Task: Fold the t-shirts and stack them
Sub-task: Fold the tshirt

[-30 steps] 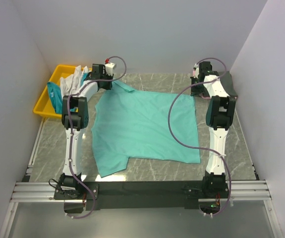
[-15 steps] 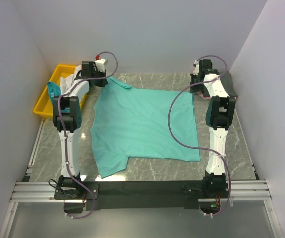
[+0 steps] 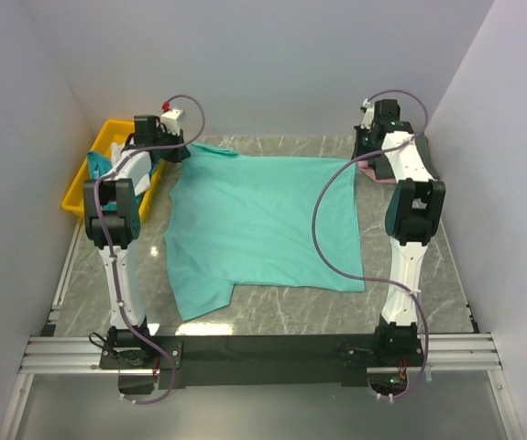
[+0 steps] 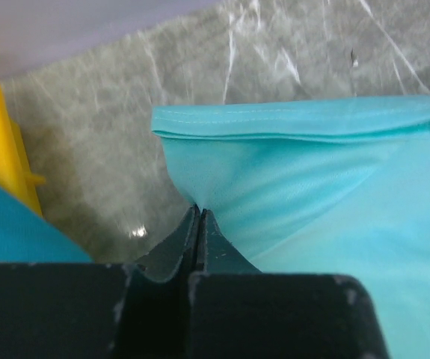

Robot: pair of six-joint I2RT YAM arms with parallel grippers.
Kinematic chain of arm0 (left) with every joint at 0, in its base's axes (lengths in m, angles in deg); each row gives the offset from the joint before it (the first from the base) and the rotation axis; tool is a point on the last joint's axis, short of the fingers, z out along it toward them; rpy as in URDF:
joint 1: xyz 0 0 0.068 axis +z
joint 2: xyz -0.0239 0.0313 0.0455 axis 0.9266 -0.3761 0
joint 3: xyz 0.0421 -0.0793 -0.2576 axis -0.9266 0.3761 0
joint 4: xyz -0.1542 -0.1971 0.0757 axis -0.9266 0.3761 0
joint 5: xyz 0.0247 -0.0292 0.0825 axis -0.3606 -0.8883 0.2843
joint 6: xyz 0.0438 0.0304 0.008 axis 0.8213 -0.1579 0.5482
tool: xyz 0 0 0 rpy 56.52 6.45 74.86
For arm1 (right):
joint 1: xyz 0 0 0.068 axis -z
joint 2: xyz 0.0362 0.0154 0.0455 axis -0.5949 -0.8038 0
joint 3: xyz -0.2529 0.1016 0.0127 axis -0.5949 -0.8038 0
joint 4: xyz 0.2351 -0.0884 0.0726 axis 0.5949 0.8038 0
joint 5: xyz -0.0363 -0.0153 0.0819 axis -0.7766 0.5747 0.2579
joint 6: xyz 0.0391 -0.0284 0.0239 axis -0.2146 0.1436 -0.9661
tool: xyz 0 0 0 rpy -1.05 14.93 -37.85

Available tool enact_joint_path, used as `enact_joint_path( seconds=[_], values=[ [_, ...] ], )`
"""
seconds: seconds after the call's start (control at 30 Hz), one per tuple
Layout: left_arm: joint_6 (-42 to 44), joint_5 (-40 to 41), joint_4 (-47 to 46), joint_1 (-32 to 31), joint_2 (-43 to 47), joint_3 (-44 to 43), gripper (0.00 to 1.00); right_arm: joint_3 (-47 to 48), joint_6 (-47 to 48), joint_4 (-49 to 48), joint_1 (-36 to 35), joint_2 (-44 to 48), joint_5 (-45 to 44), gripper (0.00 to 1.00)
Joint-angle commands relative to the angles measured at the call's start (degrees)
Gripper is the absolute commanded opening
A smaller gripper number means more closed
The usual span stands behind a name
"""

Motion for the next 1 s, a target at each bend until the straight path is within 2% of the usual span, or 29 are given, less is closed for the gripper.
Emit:
enact_joint_path(
  seconds=[0.0,0.27,0.7,0.8,0.97],
  values=[
    [2.2,-3.6,-2.7,2.0,6.3,3.4,0.0,-2.2,1.4,-1.2,0.3,6.0,1.1,0.0],
    [7.5,-7.3,-1.0,3.6,13.9,12.7,0.0,-9.6,2.8,-1.3,0.4,9.7,2.2,0.0],
    [14.0,-8.2,1.7,4.7,22.2,26.1,0.0,-15.5,4.2,-0.7,0.2,12.6,2.6,0.0],
    [14.5,-6.9,0.5,4.7,22.8,29.4,0.0,-16.9,4.1,-0.7,0.1,12.2,2.9,0.0],
    [14.8,-4.7,1.6,4.6,19.7,29.3,0.01,-17.9,4.2,-0.3,-0.7,9.7,2.7,0.0]
  ],
)
